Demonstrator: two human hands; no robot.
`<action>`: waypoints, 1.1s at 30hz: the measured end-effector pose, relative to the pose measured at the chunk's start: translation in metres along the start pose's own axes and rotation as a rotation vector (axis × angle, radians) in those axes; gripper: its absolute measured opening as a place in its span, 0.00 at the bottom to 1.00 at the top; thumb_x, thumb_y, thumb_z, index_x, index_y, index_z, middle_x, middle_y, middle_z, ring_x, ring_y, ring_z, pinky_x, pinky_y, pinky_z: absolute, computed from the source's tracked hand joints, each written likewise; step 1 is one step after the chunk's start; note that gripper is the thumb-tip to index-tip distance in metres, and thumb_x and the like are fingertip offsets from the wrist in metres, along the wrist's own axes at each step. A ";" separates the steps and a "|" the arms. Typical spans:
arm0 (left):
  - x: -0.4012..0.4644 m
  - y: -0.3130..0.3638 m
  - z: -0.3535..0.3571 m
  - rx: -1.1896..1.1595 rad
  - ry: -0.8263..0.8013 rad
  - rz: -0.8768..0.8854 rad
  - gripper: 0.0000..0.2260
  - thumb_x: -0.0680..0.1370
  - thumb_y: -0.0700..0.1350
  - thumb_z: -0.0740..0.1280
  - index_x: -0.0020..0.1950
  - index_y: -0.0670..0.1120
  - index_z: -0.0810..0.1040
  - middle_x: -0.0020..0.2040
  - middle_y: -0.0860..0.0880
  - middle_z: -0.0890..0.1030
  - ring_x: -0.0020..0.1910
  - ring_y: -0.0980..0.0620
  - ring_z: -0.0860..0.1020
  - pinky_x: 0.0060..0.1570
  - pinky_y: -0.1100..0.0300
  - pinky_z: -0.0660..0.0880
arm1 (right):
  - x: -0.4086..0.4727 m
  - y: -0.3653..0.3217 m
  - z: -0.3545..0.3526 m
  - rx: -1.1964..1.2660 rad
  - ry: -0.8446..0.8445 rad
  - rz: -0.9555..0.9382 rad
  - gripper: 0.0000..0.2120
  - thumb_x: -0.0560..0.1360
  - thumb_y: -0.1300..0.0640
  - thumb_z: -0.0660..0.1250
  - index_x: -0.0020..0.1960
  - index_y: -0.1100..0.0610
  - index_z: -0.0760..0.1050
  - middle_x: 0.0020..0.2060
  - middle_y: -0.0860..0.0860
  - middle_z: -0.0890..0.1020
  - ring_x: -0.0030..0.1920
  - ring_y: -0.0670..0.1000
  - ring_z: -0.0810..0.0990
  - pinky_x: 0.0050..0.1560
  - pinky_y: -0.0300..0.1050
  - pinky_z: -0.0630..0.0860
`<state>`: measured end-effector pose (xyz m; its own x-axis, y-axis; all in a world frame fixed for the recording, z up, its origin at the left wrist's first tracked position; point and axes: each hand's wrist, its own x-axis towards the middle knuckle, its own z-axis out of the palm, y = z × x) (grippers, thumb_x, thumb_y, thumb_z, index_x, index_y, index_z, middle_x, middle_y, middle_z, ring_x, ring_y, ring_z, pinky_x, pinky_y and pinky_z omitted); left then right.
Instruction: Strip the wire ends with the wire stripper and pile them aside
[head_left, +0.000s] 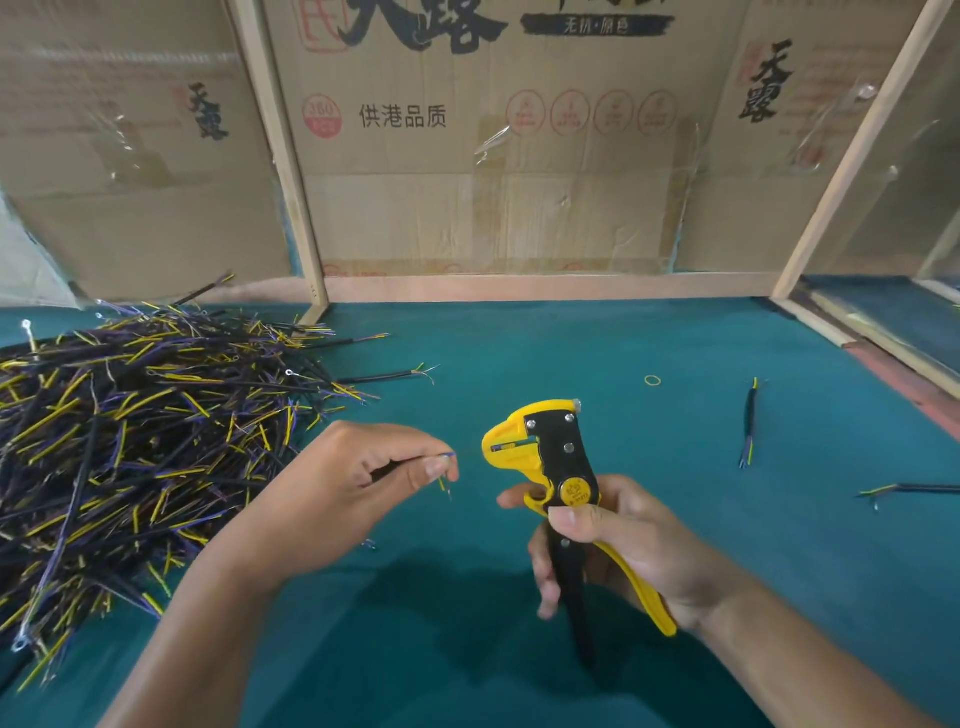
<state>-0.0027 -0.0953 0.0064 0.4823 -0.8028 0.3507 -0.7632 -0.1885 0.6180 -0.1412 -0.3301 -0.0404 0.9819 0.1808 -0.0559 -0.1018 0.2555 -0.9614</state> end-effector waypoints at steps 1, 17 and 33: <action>0.001 0.001 0.001 0.007 -0.005 0.004 0.11 0.81 0.54 0.62 0.47 0.53 0.83 0.41 0.53 0.81 0.37 0.51 0.75 0.39 0.57 0.72 | 0.000 0.001 -0.001 -0.012 -0.011 0.000 0.18 0.79 0.53 0.69 0.67 0.60 0.77 0.40 0.61 0.81 0.38 0.59 0.81 0.45 0.57 0.79; -0.005 -0.004 -0.003 0.018 0.079 -0.137 0.10 0.79 0.61 0.61 0.53 0.62 0.81 0.40 0.44 0.82 0.38 0.41 0.78 0.41 0.47 0.77 | 0.004 0.000 -0.026 0.200 0.111 0.007 0.21 0.77 0.54 0.69 0.67 0.62 0.76 0.44 0.63 0.81 0.46 0.62 0.82 0.53 0.63 0.78; 0.102 0.053 0.067 -0.519 -0.130 -0.514 0.07 0.82 0.41 0.63 0.44 0.41 0.75 0.37 0.43 0.85 0.24 0.51 0.74 0.24 0.63 0.68 | 0.011 0.001 -0.020 0.299 0.159 0.151 0.22 0.73 0.52 0.72 0.61 0.64 0.75 0.44 0.62 0.80 0.44 0.62 0.81 0.50 0.59 0.80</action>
<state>-0.0233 -0.2252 0.0276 0.6444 -0.7520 -0.1387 -0.1380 -0.2928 0.9462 -0.1271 -0.3470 -0.0471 0.9625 0.0938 -0.2545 -0.2661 0.5081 -0.8191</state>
